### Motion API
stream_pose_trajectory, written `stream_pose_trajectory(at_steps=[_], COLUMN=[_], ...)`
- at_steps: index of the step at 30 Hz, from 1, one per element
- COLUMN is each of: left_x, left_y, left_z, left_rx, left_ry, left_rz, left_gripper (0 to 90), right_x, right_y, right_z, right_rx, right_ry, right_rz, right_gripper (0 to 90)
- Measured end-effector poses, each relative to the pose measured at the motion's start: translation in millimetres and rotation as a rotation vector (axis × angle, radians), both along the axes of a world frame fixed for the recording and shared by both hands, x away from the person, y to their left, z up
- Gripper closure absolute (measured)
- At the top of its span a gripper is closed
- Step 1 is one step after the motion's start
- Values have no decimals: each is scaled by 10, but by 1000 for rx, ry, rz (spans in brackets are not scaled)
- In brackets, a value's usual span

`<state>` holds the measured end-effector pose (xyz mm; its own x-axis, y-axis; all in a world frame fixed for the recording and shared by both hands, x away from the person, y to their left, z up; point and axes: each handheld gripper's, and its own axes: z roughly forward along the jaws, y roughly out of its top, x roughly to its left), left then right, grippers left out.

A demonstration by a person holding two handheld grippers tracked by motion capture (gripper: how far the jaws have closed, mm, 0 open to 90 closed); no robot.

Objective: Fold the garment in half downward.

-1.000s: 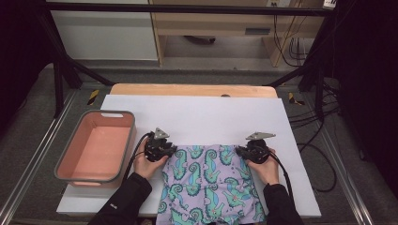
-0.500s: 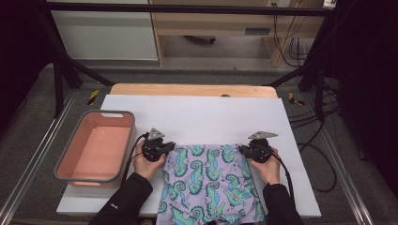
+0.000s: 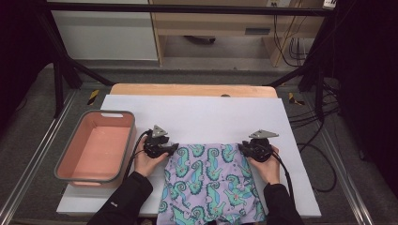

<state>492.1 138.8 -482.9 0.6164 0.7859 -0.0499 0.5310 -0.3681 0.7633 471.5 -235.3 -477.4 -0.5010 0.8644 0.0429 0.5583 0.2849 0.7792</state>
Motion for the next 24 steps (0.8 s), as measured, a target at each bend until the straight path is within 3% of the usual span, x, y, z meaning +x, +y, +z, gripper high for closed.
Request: stream_pose_trajectory(at_steps=[4, 6, 7, 9, 11, 14, 18, 23, 24], left_x=[-2, -22, -35, -60, -74, -64, 5, 175, 212], left_y=[-61, -74, -83, -108, -114, -85, -25, -32, -37], left_z=[-15, -6, -2, 5, 25, 61, 171, 212, 193], left_rx=[19, 19, 5, 17, -4, -17, -47, -55, -65], left_ry=[-18, -12, 0, -6, 24, 6, -22, -51, -46], left_rz=[-33, -52, -67, -84, -91, -74, -43, 6, 10], left_gripper=[477, 565, 643, 728, 840, 860, 864, 861, 856], right_x=[33, 46, 38, 28, 26, 48, 121, 295, 332], right_y=[31, 56, 66, 66, 59, 48, 50, 69, 70], right_z=[-49, -83, -87, -71, -61, 1, 98, 79, 57], right_rx=[9, 8, -2, 5, 17, 16, 32, 28, 9], right_ry=[6, 33, 24, 40, 59, 90, 42, -31, -38], right_rz=[15, 30, 32, 47, 64, 78, 72, -5, -14], right_gripper=[539, 544, 566, 698, 836, 863, 868, 866, 862])
